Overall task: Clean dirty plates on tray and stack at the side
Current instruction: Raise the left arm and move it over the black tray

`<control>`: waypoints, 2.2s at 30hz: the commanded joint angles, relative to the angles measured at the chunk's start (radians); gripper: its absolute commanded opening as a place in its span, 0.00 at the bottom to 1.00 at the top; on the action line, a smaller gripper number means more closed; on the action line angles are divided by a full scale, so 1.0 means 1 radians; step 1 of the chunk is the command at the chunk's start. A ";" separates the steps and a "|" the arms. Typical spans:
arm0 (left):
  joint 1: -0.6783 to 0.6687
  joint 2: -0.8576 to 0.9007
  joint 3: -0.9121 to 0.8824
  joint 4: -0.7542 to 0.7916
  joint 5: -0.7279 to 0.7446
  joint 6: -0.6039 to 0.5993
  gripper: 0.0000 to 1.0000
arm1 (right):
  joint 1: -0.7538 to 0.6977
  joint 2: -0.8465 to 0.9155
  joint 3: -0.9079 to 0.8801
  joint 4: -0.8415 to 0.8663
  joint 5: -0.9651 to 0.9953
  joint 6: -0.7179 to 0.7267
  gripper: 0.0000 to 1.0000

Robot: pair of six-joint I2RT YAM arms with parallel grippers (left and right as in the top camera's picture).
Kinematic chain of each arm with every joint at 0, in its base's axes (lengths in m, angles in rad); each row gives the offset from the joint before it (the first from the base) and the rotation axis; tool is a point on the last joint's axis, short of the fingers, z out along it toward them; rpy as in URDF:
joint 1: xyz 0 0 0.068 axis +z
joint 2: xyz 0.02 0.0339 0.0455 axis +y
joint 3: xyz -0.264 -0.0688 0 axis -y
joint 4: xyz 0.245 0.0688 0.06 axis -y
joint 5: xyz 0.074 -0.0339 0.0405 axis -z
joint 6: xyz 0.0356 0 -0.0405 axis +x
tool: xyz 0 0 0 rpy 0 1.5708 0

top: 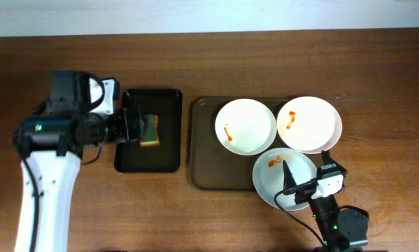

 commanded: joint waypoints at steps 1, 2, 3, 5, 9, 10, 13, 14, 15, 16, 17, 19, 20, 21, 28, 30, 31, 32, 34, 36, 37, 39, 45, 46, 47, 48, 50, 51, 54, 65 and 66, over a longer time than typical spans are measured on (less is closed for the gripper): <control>-0.006 0.074 0.029 0.011 0.086 -0.006 0.39 | 0.004 -0.007 -0.005 -0.004 -0.010 0.007 0.98; -0.015 0.089 0.028 0.010 0.073 -0.013 0.28 | 0.004 -0.007 -0.005 -0.004 -0.010 0.007 0.98; -0.033 0.110 0.027 0.011 0.058 -0.019 0.24 | 0.004 -0.007 -0.005 -0.004 -0.010 0.007 0.98; -0.091 0.153 0.027 0.011 0.041 -0.019 0.26 | 0.004 -0.007 -0.005 -0.004 -0.010 0.007 0.98; -0.245 0.246 0.027 0.031 0.027 -0.019 0.39 | 0.004 -0.007 -0.005 -0.004 -0.010 0.007 0.98; -0.282 0.270 0.027 0.030 0.025 -0.019 0.42 | 0.004 -0.007 -0.005 -0.004 -0.010 0.007 0.98; -0.362 0.319 0.026 0.034 0.019 -0.019 0.56 | 0.004 -0.007 -0.005 -0.004 -0.010 0.007 0.98; -0.385 0.335 0.026 0.039 0.009 -0.019 0.57 | 0.004 -0.007 -0.005 -0.004 -0.010 0.007 0.98; -0.407 0.349 0.026 0.042 -0.015 -0.019 0.59 | 0.004 -0.007 -0.005 -0.004 -0.010 0.007 0.98; -0.422 0.357 0.026 0.044 -0.035 -0.019 0.64 | 0.004 -0.007 -0.005 -0.004 -0.010 0.007 0.98; -0.428 0.361 0.026 0.045 -0.044 -0.019 0.66 | 0.004 -0.007 -0.005 -0.004 -0.010 0.007 0.98; -0.430 0.364 0.026 0.050 -0.060 -0.019 0.79 | 0.004 -0.007 -0.005 -0.004 -0.010 0.007 0.98; -0.429 0.364 0.026 0.053 -0.063 -0.019 0.82 | 0.004 -0.007 -0.005 -0.004 -0.010 0.007 0.98; -0.429 0.364 0.026 0.061 -0.070 -0.019 0.91 | 0.004 -0.007 -0.005 -0.004 -0.010 0.007 0.98; -0.430 0.364 0.026 0.117 -0.172 -0.148 1.00 | 0.004 -0.007 -0.005 -0.004 -0.010 0.007 0.98; -0.430 0.364 0.026 0.131 -0.191 -0.148 1.00 | 0.004 -0.007 -0.005 -0.004 -0.010 0.007 0.98; -0.430 0.365 0.026 0.138 -0.191 -0.148 1.00 | 0.004 -0.007 -0.005 -0.004 -0.010 0.007 0.98; -0.430 0.365 0.026 0.149 -0.195 -0.164 1.00 | 0.004 -0.007 -0.005 -0.004 -0.010 0.007 0.98; -0.430 0.369 0.026 0.161 -0.251 -0.243 1.00 | 0.004 -0.007 -0.005 -0.004 -0.010 0.007 0.98; -0.430 0.389 0.026 0.179 -0.261 -0.249 1.00 | 0.004 -0.007 -0.005 -0.004 -0.010 0.007 0.98; -0.430 0.397 0.026 0.179 -0.261 -0.249 1.00 | 0.004 -0.007 -0.005 -0.004 -0.010 0.007 0.98; -0.430 0.414 0.026 0.180 -0.261 -0.249 1.00 | 0.004 -0.007 -0.005 -0.004 -0.010 0.007 0.98; -0.431 0.438 0.026 0.207 -0.249 -0.249 1.00 | 0.004 -0.007 -0.005 -0.004 -0.010 0.007 0.98; -0.431 0.442 0.026 0.217 -0.249 -0.249 1.00 | 0.004 -0.007 -0.005 -0.004 -0.010 0.007 0.98; -0.431 0.448 0.026 0.226 -0.249 -0.249 1.00 | 0.004 -0.007 -0.005 -0.004 -0.010 0.007 0.98; -0.431 0.454 0.026 0.230 -0.249 -0.249 1.00 | 0.004 -0.007 -0.005 -0.004 -0.010 0.007 0.98; -0.431 0.460 0.026 0.229 -0.249 -0.249 1.00 | 0.004 -0.007 -0.005 -0.004 -0.010 0.007 0.98; -0.431 0.460 0.026 0.232 -0.249 -0.249 1.00 | 0.004 -0.007 -0.005 -0.004 -0.010 0.007 0.98; -0.431 0.460 0.026 0.246 -0.248 -0.249 1.00 | 0.004 -0.007 -0.005 -0.004 -0.010 0.007 0.98; -0.431 0.460 0.026 0.248 -0.238 -0.248 1.00 | 0.004 -0.007 -0.005 -0.004 -0.010 0.007 0.98; -0.431 0.460 0.026 0.250 -0.238 -0.248 1.00 | 0.004 -0.007 -0.005 -0.004 -0.010 0.007 0.98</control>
